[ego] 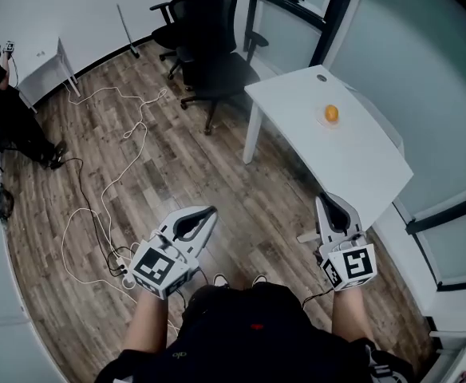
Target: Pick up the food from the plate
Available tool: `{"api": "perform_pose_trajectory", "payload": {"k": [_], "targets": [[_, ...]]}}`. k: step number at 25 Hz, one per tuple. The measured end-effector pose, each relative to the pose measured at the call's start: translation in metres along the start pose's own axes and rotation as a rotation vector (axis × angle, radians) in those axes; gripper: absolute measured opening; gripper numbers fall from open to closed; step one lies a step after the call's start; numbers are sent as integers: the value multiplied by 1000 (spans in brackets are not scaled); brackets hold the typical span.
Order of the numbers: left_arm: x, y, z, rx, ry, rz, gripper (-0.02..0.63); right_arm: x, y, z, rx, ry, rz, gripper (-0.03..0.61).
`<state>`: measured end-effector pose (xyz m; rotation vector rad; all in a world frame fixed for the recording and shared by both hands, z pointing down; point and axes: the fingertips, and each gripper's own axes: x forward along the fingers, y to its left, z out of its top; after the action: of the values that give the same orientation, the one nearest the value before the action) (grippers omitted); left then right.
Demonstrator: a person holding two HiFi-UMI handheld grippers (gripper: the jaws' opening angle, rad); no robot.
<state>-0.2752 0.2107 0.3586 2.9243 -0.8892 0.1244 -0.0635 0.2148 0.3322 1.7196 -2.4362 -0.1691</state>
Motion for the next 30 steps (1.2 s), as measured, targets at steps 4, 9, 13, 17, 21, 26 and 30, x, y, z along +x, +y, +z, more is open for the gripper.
{"api": "perform_pose_trajectory", "payload": {"k": [4, 9, 13, 17, 21, 26, 30], "targets": [[-4, 12, -2, -28, -13, 19, 28, 20, 3, 2, 11, 0, -25, 43], [4, 33, -19, -32, 2, 35, 28, 55, 4, -7, 41, 20, 7, 43], [20, 54, -18, -52, -2, 61, 28, 80, -2, -17, 45, 18, 44, 43], [60, 67, -12, -29, -2, 54, 28, 102, -36, -34, 76, 30, 45, 43], [116, 73, -10, -49, 22, 45, 28, 120, -79, -61, 109, 66, 34, 43], [194, 87, -2, -21, 52, 23, 28, 141, -161, -83, 166, 68, -34, 43], [251, 99, 14, -27, 47, 33, 28, 153, -225, -94, 187, 70, -75, 43]]}}
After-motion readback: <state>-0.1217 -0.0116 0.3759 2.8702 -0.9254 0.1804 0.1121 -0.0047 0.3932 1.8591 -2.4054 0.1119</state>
